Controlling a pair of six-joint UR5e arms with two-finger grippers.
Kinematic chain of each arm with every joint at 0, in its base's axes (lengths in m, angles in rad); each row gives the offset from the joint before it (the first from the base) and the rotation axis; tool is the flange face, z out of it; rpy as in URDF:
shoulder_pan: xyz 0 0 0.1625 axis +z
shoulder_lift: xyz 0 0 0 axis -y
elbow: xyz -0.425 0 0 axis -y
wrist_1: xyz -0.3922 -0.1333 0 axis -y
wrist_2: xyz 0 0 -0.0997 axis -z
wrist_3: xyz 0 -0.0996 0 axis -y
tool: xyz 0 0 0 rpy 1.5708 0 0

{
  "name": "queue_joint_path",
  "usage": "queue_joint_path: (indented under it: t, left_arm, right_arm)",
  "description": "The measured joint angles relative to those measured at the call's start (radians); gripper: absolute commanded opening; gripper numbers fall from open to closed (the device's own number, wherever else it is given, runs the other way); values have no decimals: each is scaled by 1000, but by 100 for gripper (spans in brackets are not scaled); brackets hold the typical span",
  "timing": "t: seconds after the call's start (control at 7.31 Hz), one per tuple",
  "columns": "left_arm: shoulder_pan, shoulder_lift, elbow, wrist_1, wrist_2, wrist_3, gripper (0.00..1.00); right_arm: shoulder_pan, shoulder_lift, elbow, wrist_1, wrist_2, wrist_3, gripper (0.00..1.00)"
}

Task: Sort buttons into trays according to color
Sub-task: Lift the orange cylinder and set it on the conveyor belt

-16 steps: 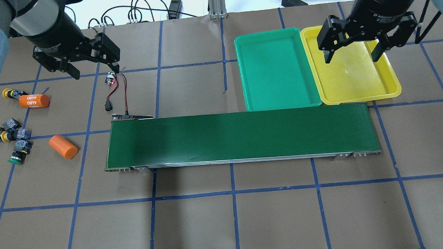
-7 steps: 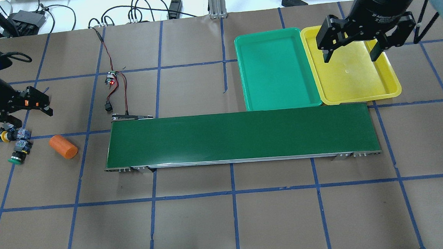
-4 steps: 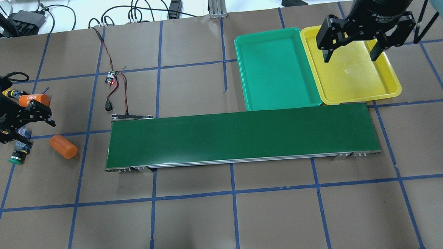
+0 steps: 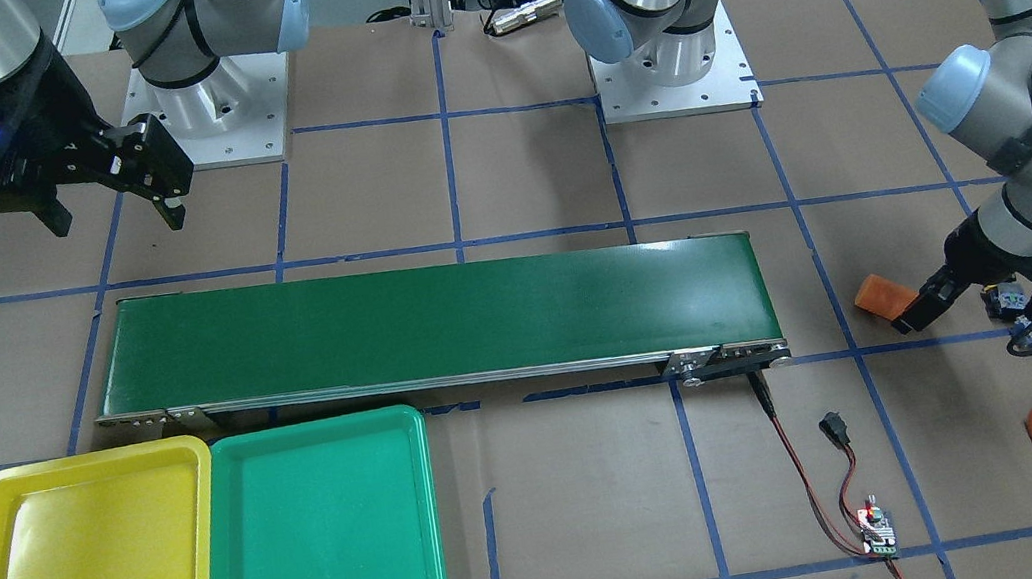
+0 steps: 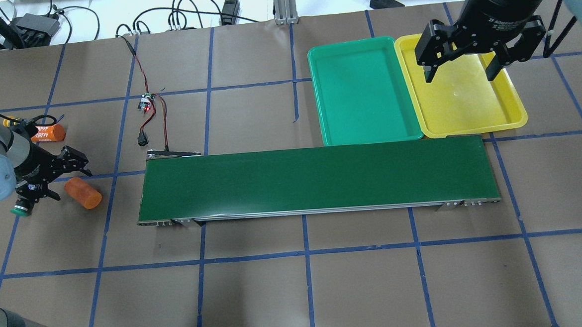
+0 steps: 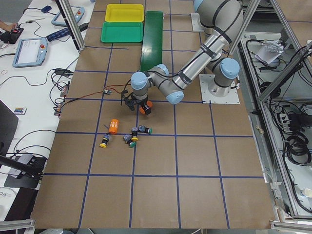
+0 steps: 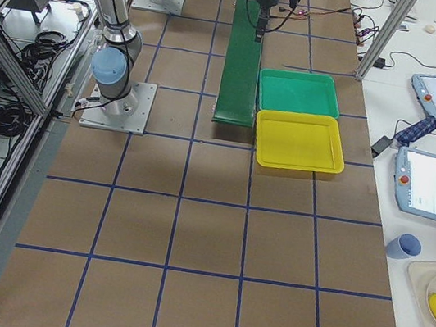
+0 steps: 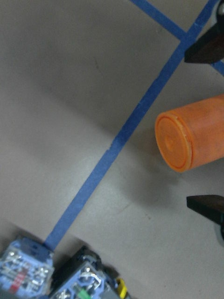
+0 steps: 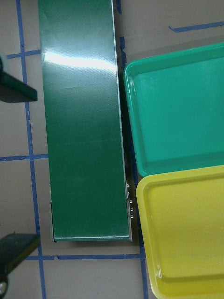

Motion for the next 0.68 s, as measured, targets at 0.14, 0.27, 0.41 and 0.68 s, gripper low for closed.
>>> queue_joint_path:
  t: [0.14, 0.27, 0.41, 0.68]
  left_arm:
    - [-1, -7, -6, 5, 2, 3, 13]
    - [-5, -6, -3, 4, 4, 8, 0]
    - [-11, -1, -2, -4, 4, 11, 0]
    - [-28, 38, 0, -37, 0, -2, 0]
  right_arm:
    - [0, 0, 0, 0, 0, 0, 100]
    - [0, 0, 0, 0, 0, 0, 100]
    - [0, 0, 0, 0, 0, 0, 100]
    - [0, 0, 0, 0, -1, 0, 100]
